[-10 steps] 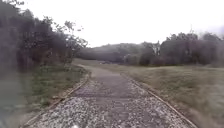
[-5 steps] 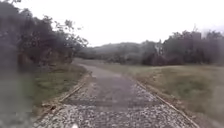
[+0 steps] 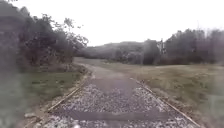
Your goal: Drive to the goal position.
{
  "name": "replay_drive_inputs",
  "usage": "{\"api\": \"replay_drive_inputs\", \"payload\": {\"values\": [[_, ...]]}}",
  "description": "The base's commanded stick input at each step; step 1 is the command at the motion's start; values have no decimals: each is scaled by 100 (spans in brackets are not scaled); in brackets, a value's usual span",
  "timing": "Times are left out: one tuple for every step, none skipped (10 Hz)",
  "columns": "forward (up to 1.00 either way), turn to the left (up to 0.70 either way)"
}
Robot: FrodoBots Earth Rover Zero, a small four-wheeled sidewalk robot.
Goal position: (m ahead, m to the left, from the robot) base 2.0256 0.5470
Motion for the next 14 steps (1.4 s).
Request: {"api": "replay_drive_inputs", "payload": {"values": [[70,13],[70,0],[70,0],[70,0],[70,0],[70,0],[70,0],[70,0],[70,0],[70,0],[70,0],[70,0],[70,0],[70,0]]}}
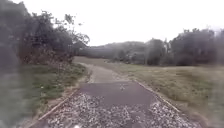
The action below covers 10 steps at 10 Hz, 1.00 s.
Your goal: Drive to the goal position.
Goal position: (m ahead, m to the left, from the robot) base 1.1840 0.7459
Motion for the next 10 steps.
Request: {"api": "replay_drive_inputs", "payload": {"values": [[70,0],[70,0],[70,0],[70,0],[70,0],[70,0],[70,0],[70,0],[70,0],[70,0]]}}
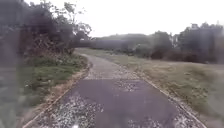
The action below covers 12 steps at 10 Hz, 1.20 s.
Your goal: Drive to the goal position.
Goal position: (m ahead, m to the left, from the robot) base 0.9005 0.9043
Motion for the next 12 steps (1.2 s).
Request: {"api": "replay_drive_inputs", "payload": {"values": [[70,0],[70,0],[70,0],[70,0],[53,0],[33,0],[12,0],[0,0],[0,0],[0,0],[0,0],[0,0]]}}
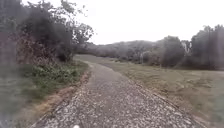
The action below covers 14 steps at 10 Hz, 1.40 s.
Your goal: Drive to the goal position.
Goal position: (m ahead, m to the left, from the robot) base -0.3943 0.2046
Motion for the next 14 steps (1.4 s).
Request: {"api": "replay_drive_inputs", "payload": {"values": [[0,0],[0,0],[0,0],[0,0],[9,0],[27,0],[45,0],[63,0],[70,0],[70,0],[70,0],[70,0],[70,0],[70,0]]}}
